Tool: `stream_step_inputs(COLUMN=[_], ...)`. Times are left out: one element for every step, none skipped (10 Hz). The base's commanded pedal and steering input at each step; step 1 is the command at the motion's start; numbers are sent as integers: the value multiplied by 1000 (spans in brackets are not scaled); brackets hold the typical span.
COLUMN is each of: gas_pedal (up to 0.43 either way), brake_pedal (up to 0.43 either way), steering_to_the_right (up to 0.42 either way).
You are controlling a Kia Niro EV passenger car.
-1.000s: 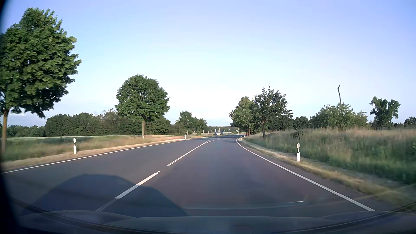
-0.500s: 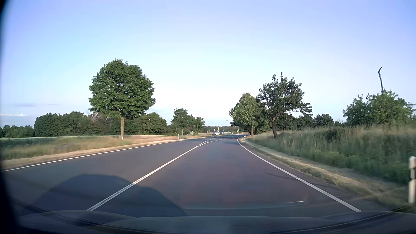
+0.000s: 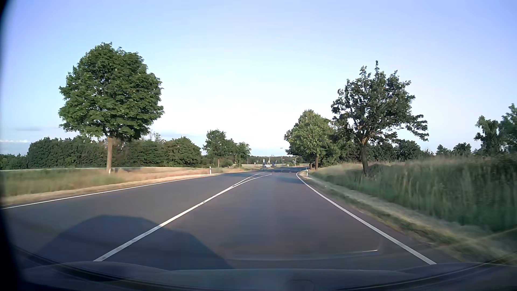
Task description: Follow the waypoints while adhering to traffic rules and regulations
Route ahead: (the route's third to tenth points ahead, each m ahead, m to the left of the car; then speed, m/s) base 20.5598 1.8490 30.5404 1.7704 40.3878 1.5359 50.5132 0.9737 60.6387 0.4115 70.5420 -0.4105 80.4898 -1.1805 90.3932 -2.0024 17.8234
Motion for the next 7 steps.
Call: stream_step_inputs(gas_pedal=[39,39,39,39,39,39,39], brake_pedal=[24,24,24,24,24,24,24], steering_to_the_right=[4,4,5,5,6,7,7])
